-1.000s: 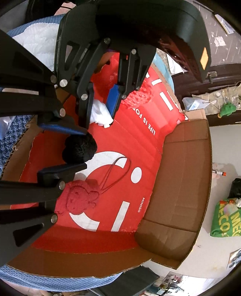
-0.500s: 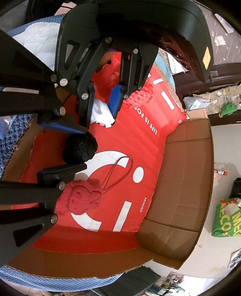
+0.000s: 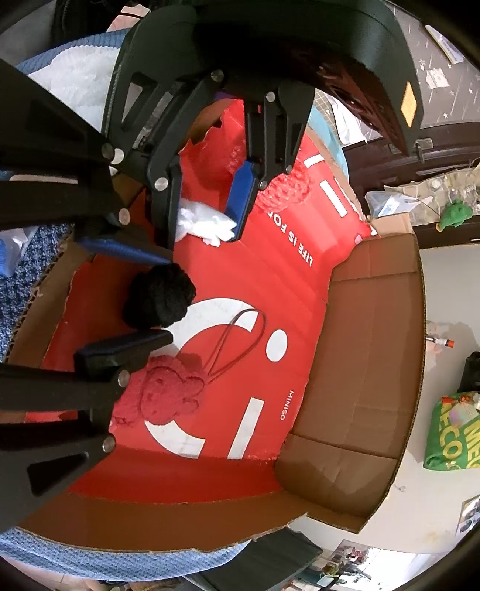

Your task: Organize soft objects

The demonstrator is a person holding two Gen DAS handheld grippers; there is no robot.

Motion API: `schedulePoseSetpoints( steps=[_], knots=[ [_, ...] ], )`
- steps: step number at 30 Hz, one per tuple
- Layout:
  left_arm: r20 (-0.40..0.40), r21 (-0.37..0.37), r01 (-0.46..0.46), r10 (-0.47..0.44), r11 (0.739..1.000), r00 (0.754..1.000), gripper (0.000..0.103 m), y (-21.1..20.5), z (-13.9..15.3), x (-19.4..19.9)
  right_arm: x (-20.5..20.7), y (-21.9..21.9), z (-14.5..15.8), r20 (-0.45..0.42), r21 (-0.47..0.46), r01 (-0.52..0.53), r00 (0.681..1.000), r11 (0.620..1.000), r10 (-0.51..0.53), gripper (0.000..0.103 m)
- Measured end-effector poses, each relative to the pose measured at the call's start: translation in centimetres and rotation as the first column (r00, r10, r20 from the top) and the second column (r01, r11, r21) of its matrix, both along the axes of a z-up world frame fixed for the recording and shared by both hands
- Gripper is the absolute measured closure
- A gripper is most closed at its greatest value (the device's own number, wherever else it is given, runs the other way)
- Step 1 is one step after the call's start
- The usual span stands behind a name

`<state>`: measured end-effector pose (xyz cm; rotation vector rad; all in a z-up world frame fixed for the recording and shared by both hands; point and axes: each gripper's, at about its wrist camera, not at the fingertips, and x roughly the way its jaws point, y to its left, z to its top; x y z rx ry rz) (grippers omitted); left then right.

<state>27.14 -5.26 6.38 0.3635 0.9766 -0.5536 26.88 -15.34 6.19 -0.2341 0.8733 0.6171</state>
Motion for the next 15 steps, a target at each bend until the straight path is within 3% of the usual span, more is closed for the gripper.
schedulePoseSetpoints(
  steps=[7,15],
  knots=[
    [0.046,-0.029,-0.017,0.019,0.999,0.999,0.047,0.6,1.5,-1.2,-0.6,-0.5,0.9,0.020,0.008,0.017,1.000,1.000,-0.017,0.058],
    [0.120,-0.088,-0.070,0.080,0.994,0.990,0.038,1.7,3.9,-3.8,-2.0,-1.2,3.7,0.082,0.037,0.061,0.995,0.997,-0.063,0.045]
  ],
)
